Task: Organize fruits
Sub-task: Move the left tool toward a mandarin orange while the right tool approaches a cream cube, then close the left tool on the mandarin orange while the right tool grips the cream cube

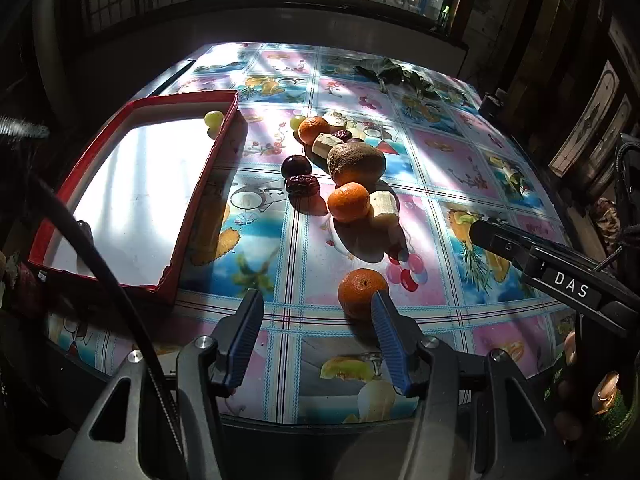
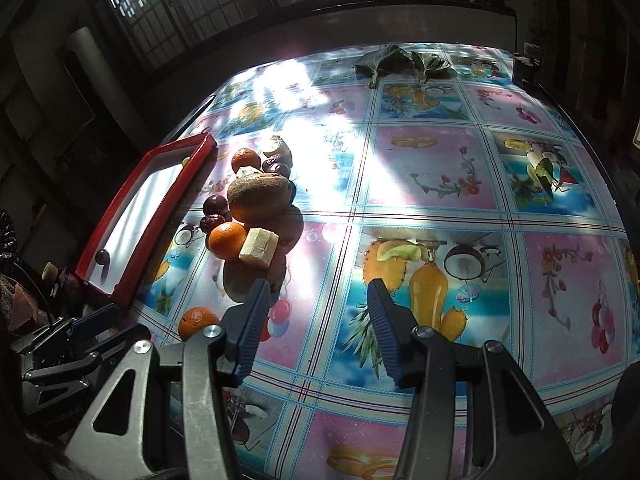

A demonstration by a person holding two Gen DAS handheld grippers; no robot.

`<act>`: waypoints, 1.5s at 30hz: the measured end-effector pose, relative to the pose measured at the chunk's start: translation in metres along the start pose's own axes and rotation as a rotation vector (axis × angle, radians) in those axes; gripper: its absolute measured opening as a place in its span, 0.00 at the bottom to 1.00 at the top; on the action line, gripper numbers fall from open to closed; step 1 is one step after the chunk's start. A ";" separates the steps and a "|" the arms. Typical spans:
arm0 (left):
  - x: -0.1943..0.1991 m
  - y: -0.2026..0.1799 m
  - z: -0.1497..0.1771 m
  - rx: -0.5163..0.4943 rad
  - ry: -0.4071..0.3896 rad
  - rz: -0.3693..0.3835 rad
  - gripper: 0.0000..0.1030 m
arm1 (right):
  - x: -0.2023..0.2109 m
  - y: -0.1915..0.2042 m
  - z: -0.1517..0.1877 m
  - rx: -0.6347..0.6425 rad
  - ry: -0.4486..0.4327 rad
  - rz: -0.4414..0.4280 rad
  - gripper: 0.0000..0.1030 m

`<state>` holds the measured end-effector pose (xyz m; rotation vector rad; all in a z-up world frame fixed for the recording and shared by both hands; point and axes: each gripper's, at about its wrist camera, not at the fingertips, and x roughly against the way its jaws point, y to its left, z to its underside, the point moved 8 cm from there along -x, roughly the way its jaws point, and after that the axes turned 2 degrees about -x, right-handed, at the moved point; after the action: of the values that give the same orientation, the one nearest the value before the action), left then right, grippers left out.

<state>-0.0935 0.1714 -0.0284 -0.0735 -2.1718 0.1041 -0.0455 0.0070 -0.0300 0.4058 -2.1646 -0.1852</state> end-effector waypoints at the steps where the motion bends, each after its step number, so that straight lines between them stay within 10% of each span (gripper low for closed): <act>1: -0.001 -0.001 0.000 0.000 0.001 0.001 0.55 | 0.000 0.000 0.000 0.000 0.000 0.000 0.51; 35: -0.056 -0.020 0.001 -0.006 0.107 0.126 0.49 | -0.084 0.053 -0.013 0.118 0.141 -0.082 0.50; 45: -0.052 -0.022 0.000 -0.022 0.088 0.150 0.35 | -0.079 0.044 -0.015 0.148 0.114 -0.022 0.32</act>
<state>-0.0648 0.1445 -0.0688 -0.2493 -2.0779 0.1591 -0.0004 0.0767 -0.0693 0.5125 -2.0683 -0.0134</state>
